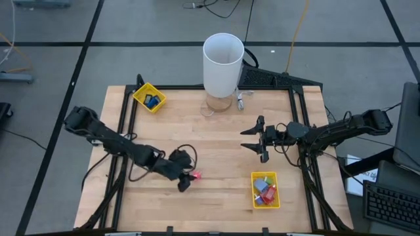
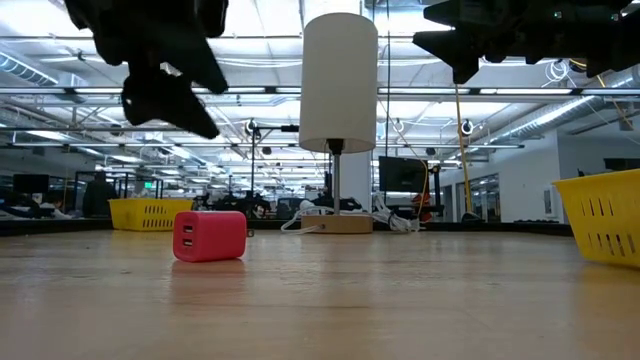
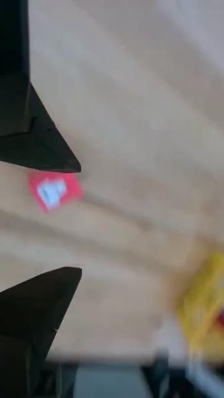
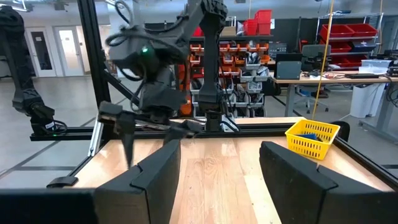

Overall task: Pick & Place Office items
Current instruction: Put the pink charger adapter into the bottom yellow bin

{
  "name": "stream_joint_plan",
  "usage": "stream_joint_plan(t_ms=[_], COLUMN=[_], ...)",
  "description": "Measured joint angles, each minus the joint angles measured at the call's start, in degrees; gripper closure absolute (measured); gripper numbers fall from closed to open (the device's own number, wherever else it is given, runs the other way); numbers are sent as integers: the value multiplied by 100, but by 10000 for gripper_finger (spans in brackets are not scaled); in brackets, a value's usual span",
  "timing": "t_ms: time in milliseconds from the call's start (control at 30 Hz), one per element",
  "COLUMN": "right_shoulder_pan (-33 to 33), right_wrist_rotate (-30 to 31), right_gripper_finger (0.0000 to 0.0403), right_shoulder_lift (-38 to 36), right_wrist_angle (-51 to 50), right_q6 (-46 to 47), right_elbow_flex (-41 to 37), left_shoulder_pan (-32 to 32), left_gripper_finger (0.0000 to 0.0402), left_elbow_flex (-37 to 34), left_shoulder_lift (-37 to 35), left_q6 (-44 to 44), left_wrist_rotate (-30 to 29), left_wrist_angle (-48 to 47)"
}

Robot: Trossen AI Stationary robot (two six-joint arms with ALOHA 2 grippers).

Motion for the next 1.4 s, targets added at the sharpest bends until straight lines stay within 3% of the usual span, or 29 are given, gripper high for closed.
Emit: stream_joint_plan(t_ms=[167,500,833,1100,1400], right_shoulder_pan=[-2,0,0,-1,0], right_wrist_rotate=[0,15,15,15,15], right_gripper_finger=[196,198,199,201,202], right_shoulder_lift=[2,2,2,2,2], right_wrist_angle=[-24,-28,-13,-36,-85], right_q6=[2,0,19,20,22], right_elbow_flex=[2,2,2,2,2], left_shoulder_pan=[-54,-54,8,68,75], left_gripper_finger=[145,181,206,232,229], left_elbow_flex=[408,759,835,845,831], left_shoulder_lift=[395,1500,2027,2059,2073], left_q6=[-684,-881,-1123,-70,516], left_wrist_rotate=[-458,-24,60,92,-435], left_wrist_angle=[-719,-699,-755,-729,-706])
